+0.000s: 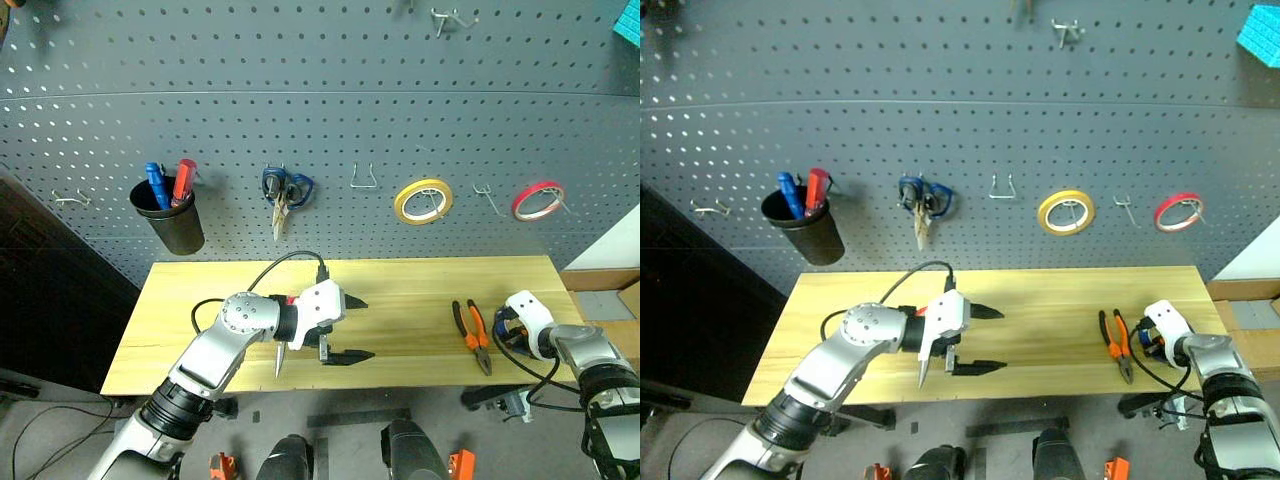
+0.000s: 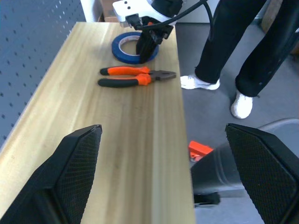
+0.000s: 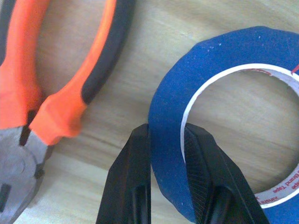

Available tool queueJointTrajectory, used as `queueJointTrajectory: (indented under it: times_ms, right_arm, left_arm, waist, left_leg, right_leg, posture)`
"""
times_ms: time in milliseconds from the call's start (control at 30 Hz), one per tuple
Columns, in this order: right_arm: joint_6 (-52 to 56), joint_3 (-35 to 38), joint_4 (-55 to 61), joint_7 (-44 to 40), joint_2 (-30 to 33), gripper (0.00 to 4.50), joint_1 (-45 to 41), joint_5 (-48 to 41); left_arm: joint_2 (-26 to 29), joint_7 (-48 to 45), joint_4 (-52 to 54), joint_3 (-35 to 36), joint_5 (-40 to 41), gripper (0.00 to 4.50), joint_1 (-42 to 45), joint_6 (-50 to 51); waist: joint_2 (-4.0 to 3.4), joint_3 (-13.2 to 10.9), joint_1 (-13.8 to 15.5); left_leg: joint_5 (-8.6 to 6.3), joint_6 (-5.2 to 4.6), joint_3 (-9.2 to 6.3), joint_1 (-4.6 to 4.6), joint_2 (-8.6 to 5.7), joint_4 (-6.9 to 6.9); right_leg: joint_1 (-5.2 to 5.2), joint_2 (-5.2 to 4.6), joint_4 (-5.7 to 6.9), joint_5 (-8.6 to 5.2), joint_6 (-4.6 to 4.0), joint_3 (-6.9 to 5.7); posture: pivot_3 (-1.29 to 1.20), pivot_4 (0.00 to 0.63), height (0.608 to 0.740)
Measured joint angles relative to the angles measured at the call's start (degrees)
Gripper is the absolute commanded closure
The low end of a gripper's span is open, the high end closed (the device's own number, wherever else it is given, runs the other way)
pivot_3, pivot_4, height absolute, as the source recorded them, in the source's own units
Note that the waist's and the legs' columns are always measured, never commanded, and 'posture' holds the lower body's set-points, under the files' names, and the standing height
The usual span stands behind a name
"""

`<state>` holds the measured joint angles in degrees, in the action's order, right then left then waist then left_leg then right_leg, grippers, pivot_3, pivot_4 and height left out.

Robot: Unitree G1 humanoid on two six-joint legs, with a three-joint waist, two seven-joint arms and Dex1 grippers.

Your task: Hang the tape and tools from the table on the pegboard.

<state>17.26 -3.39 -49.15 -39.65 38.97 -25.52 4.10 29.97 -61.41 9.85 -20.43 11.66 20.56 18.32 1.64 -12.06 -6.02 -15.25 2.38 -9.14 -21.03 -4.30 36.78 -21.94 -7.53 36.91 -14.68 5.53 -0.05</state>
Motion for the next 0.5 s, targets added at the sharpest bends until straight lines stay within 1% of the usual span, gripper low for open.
queueJointTrajectory:
  times_ms: [33,133,167,233,267,300,367,433,500]
  right_arm:
    - [0.11,0.23,2.58,0.26,0.38,3.82,1.61,-0.05]
    - [0.08,3.06,14.62,3.04,2.49,3.82,7.53,-0.42]
    - [0.02,5.15,21.34,4.84,3.38,3.82,10.51,-0.35]
    - [0.2,9.23,34.31,7.74,4.04,3.82,16.31,-0.23]
    - [0.64,11.48,43.32,9.56,3.66,3.82,21.16,0.2]
    - [0.66,12.6,50.29,11.02,2.27,3.82,24.86,0.43]
    - [0.43,11.73,63.49,14.28,-3.55,3.82,32.31,1.12]
    - [-0.93,7.68,69.22,16.45,-8.28,3.82,36.02,2.16]
    - [-2.89,4.84,72.44,18.78,-11.52,3.82,36.73,3.68]
  left_arm:
    - [0.1,-0.01,-0.01,0.25,0.19,0.0,-0.08,0.05]
    - [-0.53,0.65,-0.25,2.05,1.42,0.0,-0.13,-0.06]
    - [-1.29,1.33,-0.4,3.05,1.93,0.0,0.01,-0.1]
    - [-2.62,2.57,-0.35,4.9,3.38,0.0,0.13,-0.02]
    - [-3.47,3.47,-0.11,6.04,4.2,0.0,0.09,-0.04]
    - [-3.94,4.1,0.14,7.17,4.82,0.0,-0.23,-0.17]
    - [-5.08,6.26,0.34,9.96,5.79,0.0,-0.53,-0.87]
    - [-6.02,8.14,0.54,11.69,6.23,0.0,-0.57,-1.47]
    - [-6.69,9.53,0.83,12.77,6.33,0.0,-0.55,-1.67]
  waist:
    - [-0.09,-0.05,0.04]
    - [-0.79,-0.11,0.02]
    - [-0.93,-0.1,0.03]
    - [-0.97,-0.06,0.03]
    - [-0.94,-0.03,0.06]
    - [-0.89,0.0,0.06]
    - [-0.77,0.08,-0.03]
    - [-0.79,0.06,-0.2]
    - [-0.81,0.06,-0.3]
  left_leg:
    - [0.0,0.0,0.02,-0.02,0.0,0.03]
    - [0.0,0.0,0.16,-0.37,-0.05,0.15]
    - [0.0,0.0,0.22,-0.45,-0.06,0.16]
    - [0.0,0.01,0.22,-0.65,0.0,0.16]
    - [0.0,0.03,0.2,-0.79,0.02,0.15]
    - [0.0,0.06,0.18,-0.84,0.06,0.14]
    - [-0.01,0.27,0.16,-0.91,0.17,0.15]
    - [-0.03,0.26,0.34,-0.9,0.11,0.18]
    - [-0.1,0.13,0.59,-0.86,0.03,0.26]
  right_leg:
    - [-0.04,0.0,0.01,0.01,0.01,0.03]
    - [-0.4,-0.02,0.04,0.08,0.11,0.23]
    - [-0.51,-0.03,0.05,0.09,0.12,0.29]
    - [-0.75,0.01,0.07,0.09,0.11,0.3]
    - [-0.94,0.03,0.1,0.1,0.11,0.29]
    - [-1.0,0.08,0.13,0.11,0.09,0.28]
    - [-1.19,0.22,0.18,0.18,-0.04,0.33]
    - [-1.25,0.22,0.18,0.26,0.0,0.59]
    - [-1.26,0.21,0.06,0.42,0.19,0.95]
  posture:
    - [-0.21,0.178,0.74]
    - [-0.22,0.177,0.74]
    - [-0.22,0.177,0.74]
    - [-0.23,0.177,0.74]
    - [-0.23,0.178,0.74]
    - [-0.24,0.177,0.74]
    - [-0.24,0.175,0.74]
    - [-0.23,0.172,0.74]
    - [-0.22,0.171,0.74]
